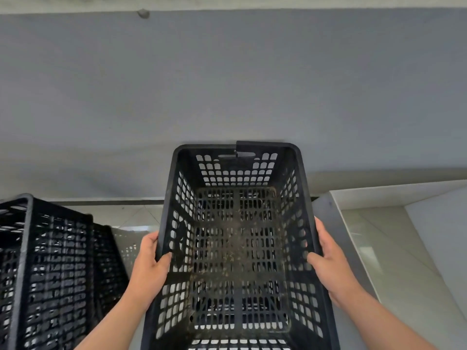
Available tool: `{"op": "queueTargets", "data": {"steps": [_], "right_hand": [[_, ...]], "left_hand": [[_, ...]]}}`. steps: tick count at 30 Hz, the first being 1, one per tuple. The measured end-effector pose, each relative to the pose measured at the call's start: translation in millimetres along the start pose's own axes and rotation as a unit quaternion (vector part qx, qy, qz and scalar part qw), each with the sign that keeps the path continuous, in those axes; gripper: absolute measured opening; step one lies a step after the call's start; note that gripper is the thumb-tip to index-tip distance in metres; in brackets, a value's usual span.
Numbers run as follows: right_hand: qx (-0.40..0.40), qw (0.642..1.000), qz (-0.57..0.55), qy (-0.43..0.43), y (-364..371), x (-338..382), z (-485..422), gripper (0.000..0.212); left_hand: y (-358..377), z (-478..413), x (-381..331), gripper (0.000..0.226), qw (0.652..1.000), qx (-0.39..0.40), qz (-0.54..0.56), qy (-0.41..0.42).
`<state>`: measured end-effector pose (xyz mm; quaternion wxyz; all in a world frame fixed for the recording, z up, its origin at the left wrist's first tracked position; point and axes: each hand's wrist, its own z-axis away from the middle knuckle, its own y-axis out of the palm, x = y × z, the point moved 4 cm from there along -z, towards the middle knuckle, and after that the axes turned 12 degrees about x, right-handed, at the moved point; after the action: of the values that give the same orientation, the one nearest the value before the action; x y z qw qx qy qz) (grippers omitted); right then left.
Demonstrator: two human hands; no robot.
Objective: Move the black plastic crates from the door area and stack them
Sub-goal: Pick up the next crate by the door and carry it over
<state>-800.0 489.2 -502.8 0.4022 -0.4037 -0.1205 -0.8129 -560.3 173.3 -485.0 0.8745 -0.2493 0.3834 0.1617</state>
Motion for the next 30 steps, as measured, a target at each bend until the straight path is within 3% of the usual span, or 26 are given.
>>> {"op": "queueTargets", "data": {"steps": [18, 24, 30], "right_hand": [[0.006, 0.999, 0.033, 0.009, 7.6, -10.0, -23.6, 0.09], [0.02, 0.997, 0.069, 0.019, 15.0, -10.8, -7.3, 0.095], [0.017, 0.998, 0.061, 0.014, 15.6, -26.4, -3.5, 0.082]], "left_hand": [[12.3, -20.1, 14.9, 0.04, 0.999, -0.004, -0.01, -0.031], [13.7, -14.4, 19.4, 0.057, 0.998, 0.012, 0.023, -0.052], [16.8, -9.5, 20.8, 0.044, 0.998, 0.022, 0.033, -0.04]]}}
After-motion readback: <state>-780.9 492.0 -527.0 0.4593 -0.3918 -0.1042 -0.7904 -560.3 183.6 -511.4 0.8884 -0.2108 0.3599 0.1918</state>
